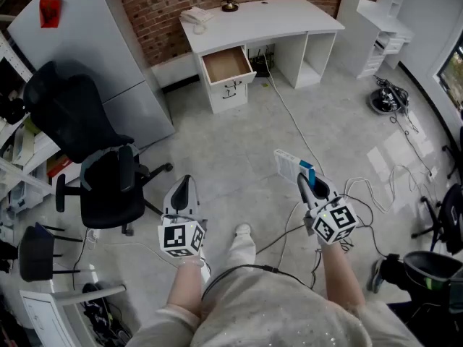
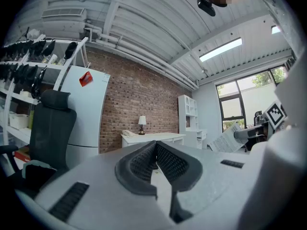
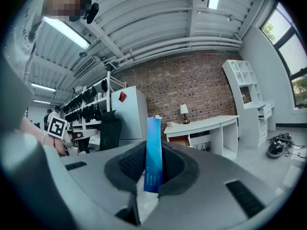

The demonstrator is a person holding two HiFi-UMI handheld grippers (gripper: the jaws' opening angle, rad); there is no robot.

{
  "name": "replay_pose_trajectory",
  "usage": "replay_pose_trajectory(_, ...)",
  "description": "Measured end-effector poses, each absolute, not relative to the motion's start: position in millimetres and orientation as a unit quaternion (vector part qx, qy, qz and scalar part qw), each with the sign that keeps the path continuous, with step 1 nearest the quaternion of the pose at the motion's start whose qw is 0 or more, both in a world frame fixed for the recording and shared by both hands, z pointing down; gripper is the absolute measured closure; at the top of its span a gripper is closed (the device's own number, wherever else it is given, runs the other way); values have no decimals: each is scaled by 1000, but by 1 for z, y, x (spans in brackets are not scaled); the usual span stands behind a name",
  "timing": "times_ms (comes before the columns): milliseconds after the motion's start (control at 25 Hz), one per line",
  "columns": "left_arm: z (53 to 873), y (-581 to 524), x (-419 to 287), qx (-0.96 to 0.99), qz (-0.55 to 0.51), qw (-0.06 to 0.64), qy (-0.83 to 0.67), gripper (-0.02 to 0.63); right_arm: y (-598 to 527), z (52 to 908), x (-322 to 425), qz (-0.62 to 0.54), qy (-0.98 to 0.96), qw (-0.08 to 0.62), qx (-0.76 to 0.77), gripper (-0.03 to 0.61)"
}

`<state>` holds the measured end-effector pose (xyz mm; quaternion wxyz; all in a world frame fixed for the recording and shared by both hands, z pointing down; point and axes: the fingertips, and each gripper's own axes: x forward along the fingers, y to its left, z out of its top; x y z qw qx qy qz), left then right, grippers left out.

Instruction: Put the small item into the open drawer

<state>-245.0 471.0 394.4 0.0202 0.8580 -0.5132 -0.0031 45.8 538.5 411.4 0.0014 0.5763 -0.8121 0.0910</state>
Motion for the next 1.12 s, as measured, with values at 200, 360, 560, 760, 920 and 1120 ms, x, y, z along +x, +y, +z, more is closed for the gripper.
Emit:
replay_pose_trajectory(200, 397, 428, -237, 860, 1, 21, -510, 609, 494, 417, 51, 96, -810, 0, 578, 520)
replay_pose_trajectory(360, 399, 396, -239, 862, 9, 23, -507, 609, 460, 420, 49, 102, -808, 2, 580, 520)
replay_pose_trajectory(560, 404, 354, -247, 862, 14, 30, -506, 609, 418, 423, 44, 105, -807, 5, 581, 520)
replay_pose_trajectory(760, 414, 313, -251, 864, 16, 37, -502, 609, 381, 430, 44, 109, -803, 5, 586, 519)
replay_pose_trajectory(920, 419, 288, -251, 869, 17, 40, -494, 609, 360, 432, 45, 111, -796, 1, 595, 518)
replay_pose_trajectory(1120, 420, 272, -246, 872, 14, 44, -488, 609, 347, 431, 51, 112, -789, 0, 604, 518)
